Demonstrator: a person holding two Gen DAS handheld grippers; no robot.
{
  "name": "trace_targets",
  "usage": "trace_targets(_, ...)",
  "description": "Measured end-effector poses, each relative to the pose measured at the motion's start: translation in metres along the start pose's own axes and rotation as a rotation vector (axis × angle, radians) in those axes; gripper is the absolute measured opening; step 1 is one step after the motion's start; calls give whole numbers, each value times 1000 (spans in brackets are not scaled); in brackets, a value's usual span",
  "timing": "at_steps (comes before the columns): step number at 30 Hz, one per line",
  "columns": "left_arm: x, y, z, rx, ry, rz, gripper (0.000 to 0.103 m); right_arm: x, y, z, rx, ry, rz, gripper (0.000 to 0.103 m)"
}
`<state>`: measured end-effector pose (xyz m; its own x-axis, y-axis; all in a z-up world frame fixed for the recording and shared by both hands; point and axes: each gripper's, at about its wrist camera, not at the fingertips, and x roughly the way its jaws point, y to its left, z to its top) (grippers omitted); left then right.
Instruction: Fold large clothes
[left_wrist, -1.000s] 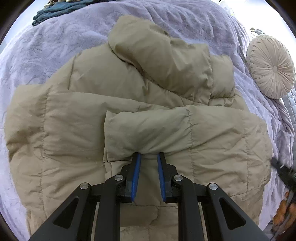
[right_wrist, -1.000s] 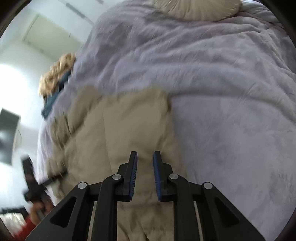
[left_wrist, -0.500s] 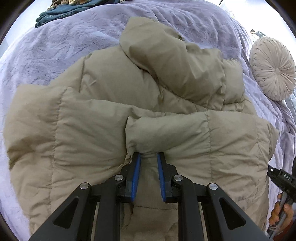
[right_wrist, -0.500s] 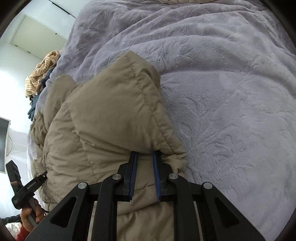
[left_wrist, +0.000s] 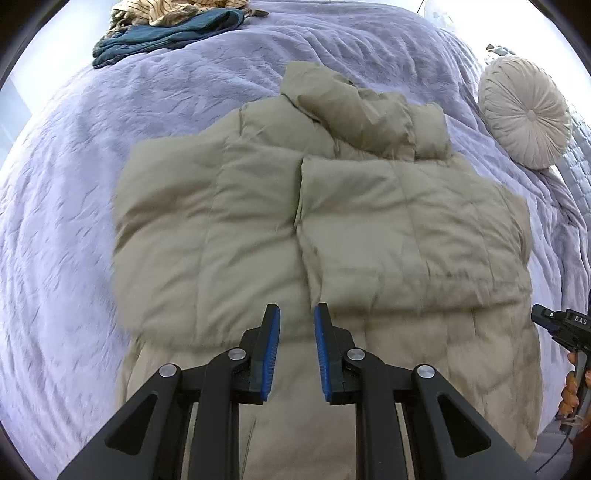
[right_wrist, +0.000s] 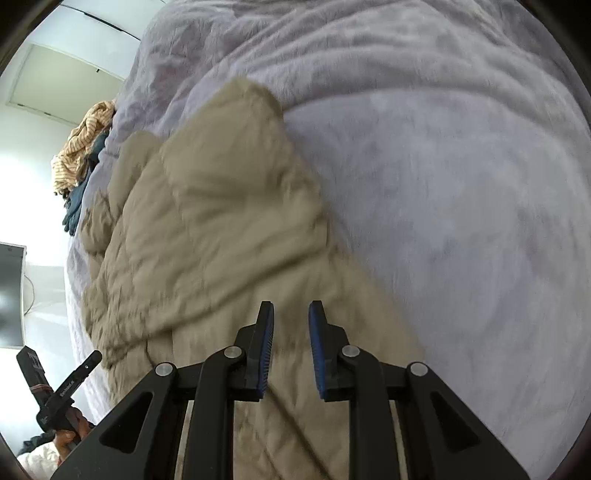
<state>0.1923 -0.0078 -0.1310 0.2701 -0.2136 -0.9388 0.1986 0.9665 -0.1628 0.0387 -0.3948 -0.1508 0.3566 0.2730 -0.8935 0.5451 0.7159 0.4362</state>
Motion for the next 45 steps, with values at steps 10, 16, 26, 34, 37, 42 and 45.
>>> trace_targets(10, -47, 1, -57, -20, -23, 37, 102, 4, 20, -54, 12, 103, 56, 64)
trace_targets(16, -61, -9, -82, 25, 28, 45, 102, 4, 36, -80, 7, 137, 64, 80)
trace_targets(26, -90, -8, -117, 48, 74, 110, 102, -25, 37, -108, 23, 112, 65, 95)
trace_targets(34, -90, 14, -136, 6, 131, 135, 102, -38, 7, -124, 150, 160, 141, 95)
trace_targets(37, -88, 21, -144, -1, 154, 139, 102, -36, -6, -130, 182, 196, 121, 95)
trace_targets(42, -86, 35, -152, -40, 180, 125, 102, -40, -28, -138, 218, 197, 48, 96)
trace_targets(45, -85, 48, -158, -74, 197, 78, 102, -47, -44, -140, 238, 188, 11, 96)
